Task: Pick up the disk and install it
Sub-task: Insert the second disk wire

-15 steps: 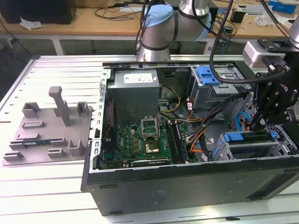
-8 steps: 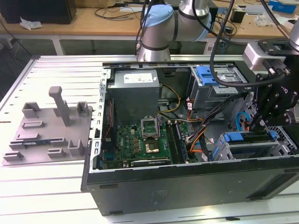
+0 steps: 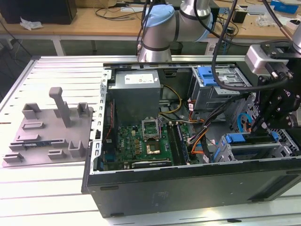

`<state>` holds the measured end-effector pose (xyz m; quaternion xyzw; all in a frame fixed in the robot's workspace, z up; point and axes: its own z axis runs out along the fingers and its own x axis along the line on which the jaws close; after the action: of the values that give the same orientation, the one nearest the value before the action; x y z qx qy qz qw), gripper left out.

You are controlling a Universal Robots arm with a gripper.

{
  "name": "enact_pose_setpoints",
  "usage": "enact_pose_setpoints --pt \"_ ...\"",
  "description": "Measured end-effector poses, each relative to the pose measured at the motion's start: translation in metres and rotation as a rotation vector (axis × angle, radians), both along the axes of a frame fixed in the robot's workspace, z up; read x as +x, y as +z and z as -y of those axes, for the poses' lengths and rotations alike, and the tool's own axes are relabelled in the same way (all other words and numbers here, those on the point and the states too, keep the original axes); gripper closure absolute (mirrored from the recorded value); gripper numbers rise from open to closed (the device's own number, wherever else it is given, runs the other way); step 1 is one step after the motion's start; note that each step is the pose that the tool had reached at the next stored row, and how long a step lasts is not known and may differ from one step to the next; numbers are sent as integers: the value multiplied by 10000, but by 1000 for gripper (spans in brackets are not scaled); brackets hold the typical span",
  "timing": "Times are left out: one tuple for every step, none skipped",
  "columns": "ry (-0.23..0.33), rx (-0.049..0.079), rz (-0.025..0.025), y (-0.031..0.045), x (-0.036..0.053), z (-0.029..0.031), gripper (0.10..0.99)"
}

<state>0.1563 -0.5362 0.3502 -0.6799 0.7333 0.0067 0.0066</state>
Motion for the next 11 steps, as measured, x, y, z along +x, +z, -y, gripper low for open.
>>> enact_pose_setpoints --pt "0 3 0 -2 0 0 925" --pt "0 8 1 -5 0 0 925" --pt "0 11 1 -8 -1 0 925" --pt "2 13 2 -9 -2 0 925" --pt "3 15 1 -11 -2 0 925" --pt "5 17 2 -12 -2 0 925" --pt "6 18 3 -13 -2 0 925" --pt "6 22 3 -14 -3 0 925" --pt "6 27 4 -15 -3 0 925" --pt "7 37 5 -17 -3 1 925" --pt "7 45 6 -17 -2 4 925"
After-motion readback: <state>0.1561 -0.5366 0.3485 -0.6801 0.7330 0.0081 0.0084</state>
